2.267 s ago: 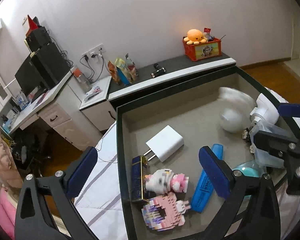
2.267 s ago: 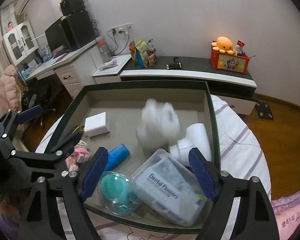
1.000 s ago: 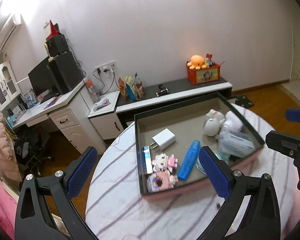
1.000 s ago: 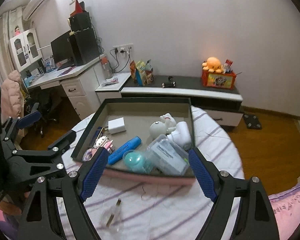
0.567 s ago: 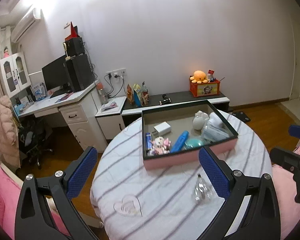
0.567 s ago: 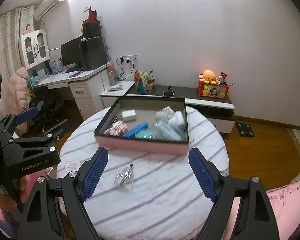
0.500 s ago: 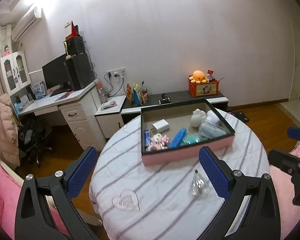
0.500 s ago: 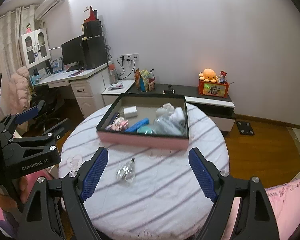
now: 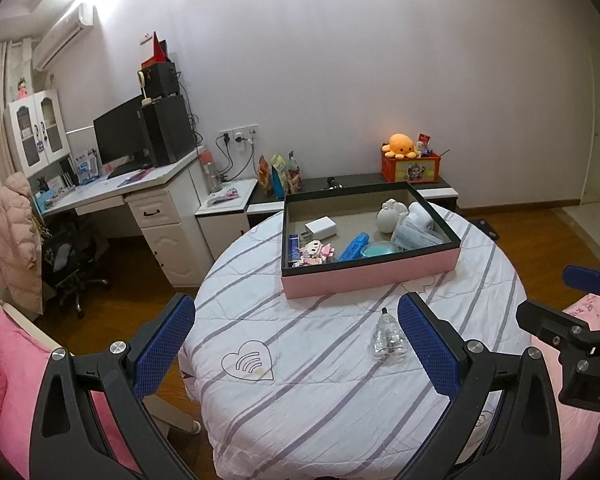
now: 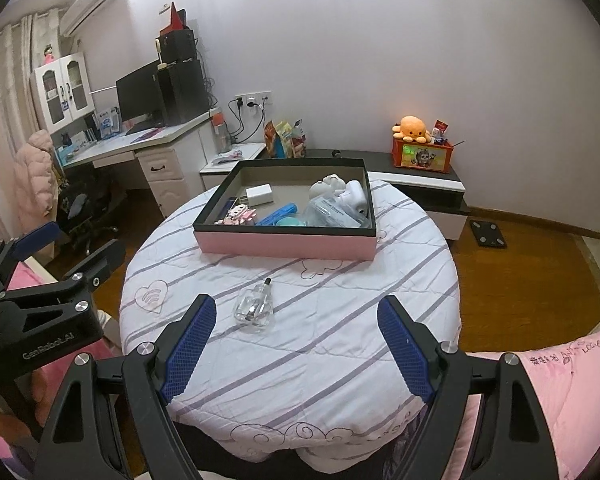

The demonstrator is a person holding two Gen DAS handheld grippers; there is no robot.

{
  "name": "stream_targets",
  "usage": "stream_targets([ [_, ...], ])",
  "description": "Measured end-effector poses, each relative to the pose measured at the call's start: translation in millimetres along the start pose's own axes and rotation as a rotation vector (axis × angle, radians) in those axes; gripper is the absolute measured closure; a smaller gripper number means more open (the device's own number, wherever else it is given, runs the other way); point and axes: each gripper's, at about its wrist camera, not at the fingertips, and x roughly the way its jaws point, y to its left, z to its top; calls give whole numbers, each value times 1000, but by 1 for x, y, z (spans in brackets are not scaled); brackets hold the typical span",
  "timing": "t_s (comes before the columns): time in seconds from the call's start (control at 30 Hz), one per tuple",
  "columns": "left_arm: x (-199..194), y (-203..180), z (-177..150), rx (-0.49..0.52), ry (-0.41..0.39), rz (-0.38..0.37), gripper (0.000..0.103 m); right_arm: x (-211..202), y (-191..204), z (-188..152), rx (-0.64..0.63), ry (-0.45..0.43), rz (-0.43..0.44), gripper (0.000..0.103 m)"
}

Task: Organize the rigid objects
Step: 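Grasp the glass bottle with the left tool while the right tool grips the pink box wall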

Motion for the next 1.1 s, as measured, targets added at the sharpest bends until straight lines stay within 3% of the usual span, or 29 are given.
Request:
stream_targets([
  [0.47, 18, 1, 2, -2, 61, -3, 0, 13, -10, 1, 35, 34, 10, 19],
  [0.87, 71, -17, -7, 27, 216, -52, 0, 49, -22, 4, 46, 113, -9, 19],
  [1.1, 116, -45, -16, 71, 331, -101, 0, 85, -53, 19, 102, 159, -33, 19],
])
